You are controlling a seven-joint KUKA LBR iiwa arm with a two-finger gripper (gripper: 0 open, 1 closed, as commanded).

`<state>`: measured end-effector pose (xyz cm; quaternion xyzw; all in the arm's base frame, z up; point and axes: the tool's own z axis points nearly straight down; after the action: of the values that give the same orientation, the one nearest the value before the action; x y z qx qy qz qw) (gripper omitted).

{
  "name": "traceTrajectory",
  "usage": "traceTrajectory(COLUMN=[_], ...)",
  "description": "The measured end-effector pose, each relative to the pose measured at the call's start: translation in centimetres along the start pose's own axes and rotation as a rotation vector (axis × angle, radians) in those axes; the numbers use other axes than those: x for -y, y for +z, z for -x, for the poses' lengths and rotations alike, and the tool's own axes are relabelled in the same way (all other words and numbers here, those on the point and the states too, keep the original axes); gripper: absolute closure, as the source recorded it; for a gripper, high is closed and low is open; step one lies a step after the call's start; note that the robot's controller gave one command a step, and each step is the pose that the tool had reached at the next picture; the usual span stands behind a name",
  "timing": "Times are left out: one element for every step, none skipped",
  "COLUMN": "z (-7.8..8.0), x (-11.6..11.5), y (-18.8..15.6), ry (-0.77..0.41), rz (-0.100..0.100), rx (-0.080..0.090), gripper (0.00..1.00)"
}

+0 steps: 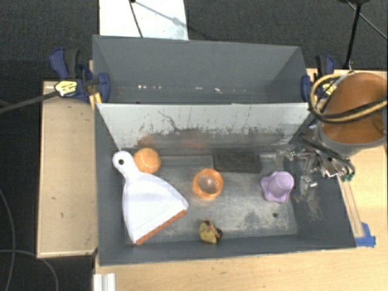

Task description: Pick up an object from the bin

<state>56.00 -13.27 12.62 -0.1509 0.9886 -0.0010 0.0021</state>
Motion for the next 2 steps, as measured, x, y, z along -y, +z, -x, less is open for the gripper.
traceTrajectory(z=[-0.5,-0.3], x=[-0.5,-0.7], y=[3.6,5.2], ry=[0.282,0.085], rz=[0.001,0.0], rx=[0.0,0.004], gripper=[0.0,1.0])
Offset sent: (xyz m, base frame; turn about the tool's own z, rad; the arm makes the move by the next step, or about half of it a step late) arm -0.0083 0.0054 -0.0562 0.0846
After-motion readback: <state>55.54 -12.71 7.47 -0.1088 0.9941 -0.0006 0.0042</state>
